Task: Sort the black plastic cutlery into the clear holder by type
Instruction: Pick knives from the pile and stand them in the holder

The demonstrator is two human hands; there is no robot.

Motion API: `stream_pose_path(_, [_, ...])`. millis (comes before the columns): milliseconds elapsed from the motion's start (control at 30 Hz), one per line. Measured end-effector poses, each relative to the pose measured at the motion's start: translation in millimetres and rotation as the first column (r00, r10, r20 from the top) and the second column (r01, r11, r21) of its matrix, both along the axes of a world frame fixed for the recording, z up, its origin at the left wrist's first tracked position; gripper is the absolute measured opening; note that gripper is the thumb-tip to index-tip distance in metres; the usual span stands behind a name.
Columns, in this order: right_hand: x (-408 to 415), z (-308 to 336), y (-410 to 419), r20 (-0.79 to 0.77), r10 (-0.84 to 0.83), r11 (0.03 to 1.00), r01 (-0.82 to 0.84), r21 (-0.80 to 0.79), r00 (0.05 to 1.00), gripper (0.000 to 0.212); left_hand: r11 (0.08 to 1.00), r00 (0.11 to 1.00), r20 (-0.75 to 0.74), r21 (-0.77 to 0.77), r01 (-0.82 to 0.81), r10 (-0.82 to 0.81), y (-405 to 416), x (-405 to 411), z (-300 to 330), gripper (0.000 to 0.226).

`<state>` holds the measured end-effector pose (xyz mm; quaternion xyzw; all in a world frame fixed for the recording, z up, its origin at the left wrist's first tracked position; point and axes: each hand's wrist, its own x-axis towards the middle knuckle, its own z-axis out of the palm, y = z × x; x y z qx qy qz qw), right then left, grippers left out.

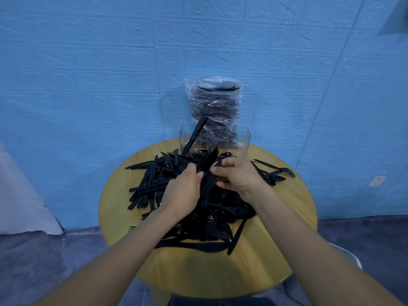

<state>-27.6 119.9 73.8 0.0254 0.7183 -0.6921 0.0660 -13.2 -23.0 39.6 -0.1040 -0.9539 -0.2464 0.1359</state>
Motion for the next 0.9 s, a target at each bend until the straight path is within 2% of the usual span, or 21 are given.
stream_pose_path(100, [-1.7,-2.1,-4.6,-0.037,-0.072,0.997,0.072,0.007,0.997,0.013,1.0,1.0,-0.002,0.003,0.013,-0.013,2.2,-0.5,3.9,0.021])
stream_pose_path(267, [-6.6,2.4,6.2,-0.096,-0.194,0.977,0.201,0.071,0.976,0.03,1.0,0.999,0.052,0.03,-0.005,0.003,-6.5,0.9,2.7,0.022])
stream_pose_path(367, [-8.3,4.2,9.7,-0.127,-0.275,0.956,0.285,0.074,0.953,0.025,1.0,1.0,0.022,0.01,0.01,-0.011,-7.2,3.6,-0.6,0.022])
stream_pose_path(533, [-5.9,6.0,-2.2,-0.171,-0.316,0.939,0.333,0.08,0.933,0.02,0.996,0.997,-0.021,-0.052,0.076,-0.077,2.6,6.3,-1.0,0.02])
stream_pose_path(633, [-6.7,5.9,-7.3,-0.143,-0.315,0.948,0.319,0.009,0.938,0.015,0.992,0.992,0.031,0.023,0.121,-0.121,1.6,7.4,-1.1,0.017])
stream_pose_path(733, [-6.8,4.5,-11.6,-0.068,-0.273,0.955,0.262,-0.142,0.96,0.015,0.978,0.983,0.045,0.115,0.174,-0.18,-1.0,9.7,-1.4,0.015])
stream_pose_path(833, [-5.9,3.3,-16.0,-0.033,-0.177,0.948,0.161,-0.276,0.984,0.027,0.941,0.968,0.097,0.275,0.198,-0.232,-4.0,11.7,-1.6,0.016])
stream_pose_path(900, [-4.9,0.9,-17.1,-0.052,-0.112,0.953,0.093,-0.289,0.992,0.029,0.9,0.957,0.145,0.398,0.178,-0.253,-6.2,13.5,-2.5,0.018])
